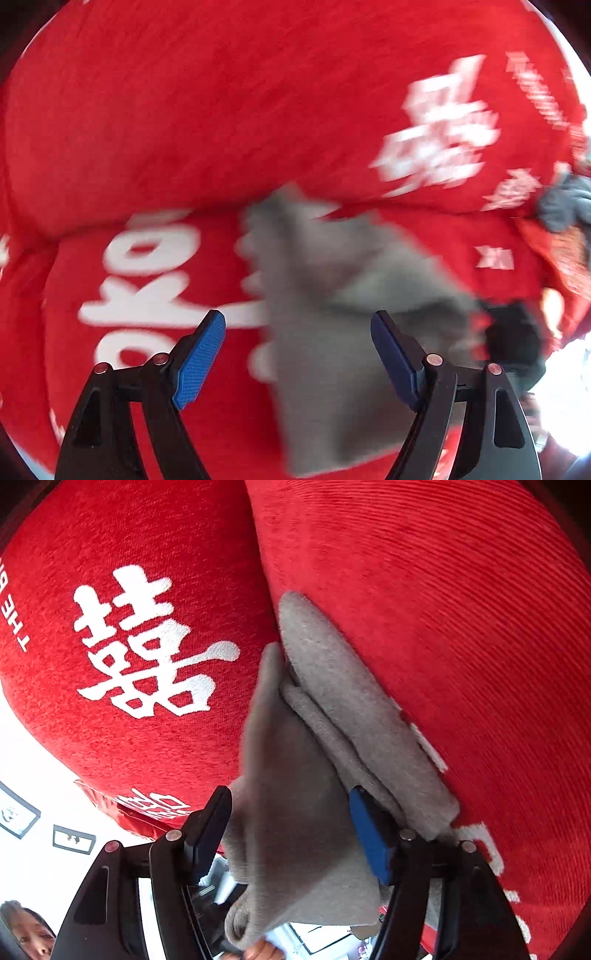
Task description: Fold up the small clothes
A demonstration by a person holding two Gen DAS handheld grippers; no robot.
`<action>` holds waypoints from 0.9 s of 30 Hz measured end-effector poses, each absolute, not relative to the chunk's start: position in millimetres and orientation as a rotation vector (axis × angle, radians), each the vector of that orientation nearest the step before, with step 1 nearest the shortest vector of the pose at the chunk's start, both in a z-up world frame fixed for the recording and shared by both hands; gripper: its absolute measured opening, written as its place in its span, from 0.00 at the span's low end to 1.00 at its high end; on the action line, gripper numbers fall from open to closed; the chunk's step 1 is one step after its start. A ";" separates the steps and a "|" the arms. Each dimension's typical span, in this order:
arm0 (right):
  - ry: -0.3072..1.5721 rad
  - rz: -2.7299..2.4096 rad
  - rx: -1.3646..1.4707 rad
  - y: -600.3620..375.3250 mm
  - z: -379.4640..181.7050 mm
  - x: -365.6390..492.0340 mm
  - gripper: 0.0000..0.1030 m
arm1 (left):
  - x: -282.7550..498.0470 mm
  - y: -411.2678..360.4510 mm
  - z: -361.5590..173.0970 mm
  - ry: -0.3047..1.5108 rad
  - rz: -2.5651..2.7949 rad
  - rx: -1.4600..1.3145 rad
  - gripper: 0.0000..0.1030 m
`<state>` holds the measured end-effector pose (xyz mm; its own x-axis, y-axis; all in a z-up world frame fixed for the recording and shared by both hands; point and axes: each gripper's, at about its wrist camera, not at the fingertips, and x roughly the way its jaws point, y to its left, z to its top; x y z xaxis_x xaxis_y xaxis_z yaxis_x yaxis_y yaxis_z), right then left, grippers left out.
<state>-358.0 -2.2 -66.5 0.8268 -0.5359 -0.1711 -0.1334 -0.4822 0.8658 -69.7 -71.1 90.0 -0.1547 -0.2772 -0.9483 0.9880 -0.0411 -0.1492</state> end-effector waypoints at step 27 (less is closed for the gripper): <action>0.316 -0.846 1.655 -58.8 -1.6 -323.9 0.19 | -41.9 -66.0 50.4 1.031 -1.345 1.072 0.80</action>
<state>-323.9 -58.8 -1.6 0.6992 -0.2340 -0.6755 0.6198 -0.2725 0.7359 -41.9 -66.0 50.4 -0.0147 -0.2180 -0.9758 0.9990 -0.0451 -0.0050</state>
